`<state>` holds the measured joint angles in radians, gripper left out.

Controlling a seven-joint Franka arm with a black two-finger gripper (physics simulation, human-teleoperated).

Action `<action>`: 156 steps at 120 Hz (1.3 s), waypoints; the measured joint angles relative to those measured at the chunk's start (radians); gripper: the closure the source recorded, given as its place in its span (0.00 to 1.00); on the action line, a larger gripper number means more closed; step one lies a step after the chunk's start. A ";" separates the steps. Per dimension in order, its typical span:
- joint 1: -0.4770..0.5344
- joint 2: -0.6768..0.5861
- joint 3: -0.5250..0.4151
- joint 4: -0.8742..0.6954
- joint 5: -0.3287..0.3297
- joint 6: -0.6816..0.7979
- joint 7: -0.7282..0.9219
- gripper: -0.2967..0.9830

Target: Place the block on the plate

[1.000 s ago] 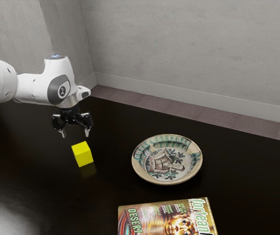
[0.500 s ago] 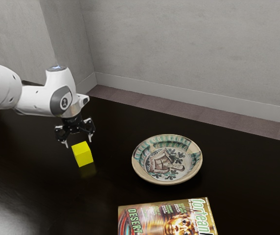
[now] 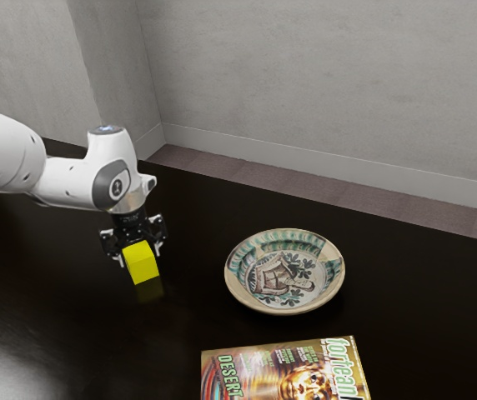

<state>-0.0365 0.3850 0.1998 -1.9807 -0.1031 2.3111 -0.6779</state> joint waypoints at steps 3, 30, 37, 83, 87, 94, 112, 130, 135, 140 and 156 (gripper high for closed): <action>0.001 0.001 0.000 0.000 0.001 0.001 -0.004 0.30; 0.004 0.022 0.000 0.007 0.006 0.006 -0.033 0.42; 0.004 0.021 0.000 0.009 0.006 0.006 -0.039 0.43; -0.068 -0.109 -0.055 0.010 0.006 -0.007 -0.070 0.46; -0.089 -0.112 -0.059 0.024 0.005 -0.007 -0.073 0.46; -0.130 -0.100 -0.063 0.065 0.004 -0.007 -0.077 0.45; -0.236 0.022 -0.065 0.232 -0.001 -0.006 -0.086 0.45; -0.277 0.172 -0.089 0.394 -0.020 -0.007 -0.092 0.46; -0.279 0.183 -0.105 0.404 -0.024 -0.008 -0.094 0.46; -0.281 0.188 -0.121 0.408 -0.027 -0.008 -0.095 0.46; -0.285 0.201 -0.136 0.406 -0.033 -0.010 -0.100 0.45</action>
<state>-0.3214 0.5864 0.0642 -1.5743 -0.1357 2.3009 -0.7776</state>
